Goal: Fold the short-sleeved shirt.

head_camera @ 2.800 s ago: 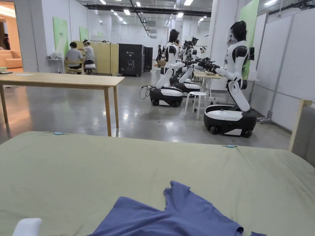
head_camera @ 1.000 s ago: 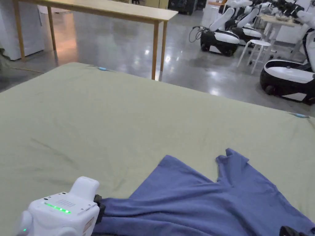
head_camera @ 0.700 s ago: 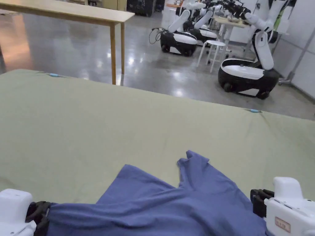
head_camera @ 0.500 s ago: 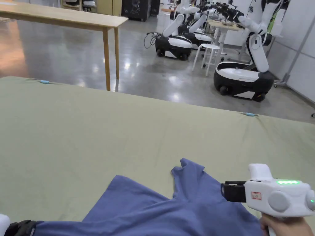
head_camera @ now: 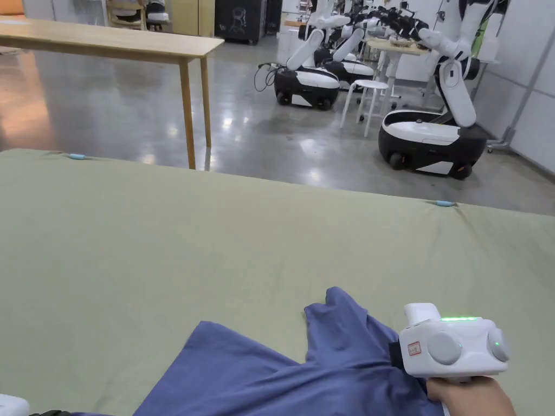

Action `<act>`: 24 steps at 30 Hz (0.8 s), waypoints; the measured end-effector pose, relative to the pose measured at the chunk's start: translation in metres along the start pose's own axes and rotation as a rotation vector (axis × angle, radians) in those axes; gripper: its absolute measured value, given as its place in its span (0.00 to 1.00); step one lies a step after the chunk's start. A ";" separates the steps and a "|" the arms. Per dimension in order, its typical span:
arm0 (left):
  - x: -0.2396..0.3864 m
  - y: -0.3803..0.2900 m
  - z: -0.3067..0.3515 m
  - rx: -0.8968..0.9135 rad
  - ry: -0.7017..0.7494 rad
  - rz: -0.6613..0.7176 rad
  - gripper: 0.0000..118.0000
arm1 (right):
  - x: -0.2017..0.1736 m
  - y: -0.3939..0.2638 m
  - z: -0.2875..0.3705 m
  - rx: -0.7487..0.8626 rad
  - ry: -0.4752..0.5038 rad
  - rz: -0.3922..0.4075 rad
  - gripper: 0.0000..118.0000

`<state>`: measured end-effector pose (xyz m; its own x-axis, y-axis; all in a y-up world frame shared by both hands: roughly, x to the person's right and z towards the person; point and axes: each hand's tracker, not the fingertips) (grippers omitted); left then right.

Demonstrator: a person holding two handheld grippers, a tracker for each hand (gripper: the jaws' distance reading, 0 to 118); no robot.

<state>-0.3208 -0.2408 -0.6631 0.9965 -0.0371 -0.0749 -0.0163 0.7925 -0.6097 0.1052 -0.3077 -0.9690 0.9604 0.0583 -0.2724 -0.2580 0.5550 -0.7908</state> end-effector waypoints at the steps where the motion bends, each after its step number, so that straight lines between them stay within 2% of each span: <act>1: -0.001 0.003 -0.001 0.004 -0.002 -0.003 0.01 | 0.001 0.001 0.012 0.026 0.006 -0.005 0.04; 4: -0.008 0.020 0.004 0.032 -0.009 -0.023 0.01 | 0.009 0.009 0.062 0.152 0.042 -0.041 0.04; 6: -0.016 0.043 0.007 0.063 -0.014 -0.036 0.01 | 0.014 0.018 0.103 0.228 0.059 -0.036 0.04; 8: -0.023 0.071 0.013 0.123 -0.043 -0.017 0.01 | 0.018 0.028 0.147 0.316 0.045 -0.012 0.04; 10: -0.027 0.105 0.020 0.187 -0.035 -0.055 0.01 | 0.025 0.041 0.192 0.422 0.021 -0.009 0.04; 16: -0.031 0.205 0.036 0.328 -0.004 -0.061 0.00 | 0.054 0.090 0.305 0.613 -0.012 -0.054 0.04; 20: -0.025 0.272 0.046 0.415 -0.002 -0.081 0.00 | 0.074 0.128 0.358 0.708 -0.082 -0.067 0.04; 24: -0.012 0.334 0.055 0.503 0.044 -0.117 0.00 | 0.094 0.169 0.397 0.775 -0.100 -0.106 0.04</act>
<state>-0.3336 0.0579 -0.8231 0.9847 -0.1601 -0.0691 0.1473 0.9758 -0.1617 0.1936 0.1205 -0.9107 0.9902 0.0270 -0.1371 -0.0533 0.9799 -0.1924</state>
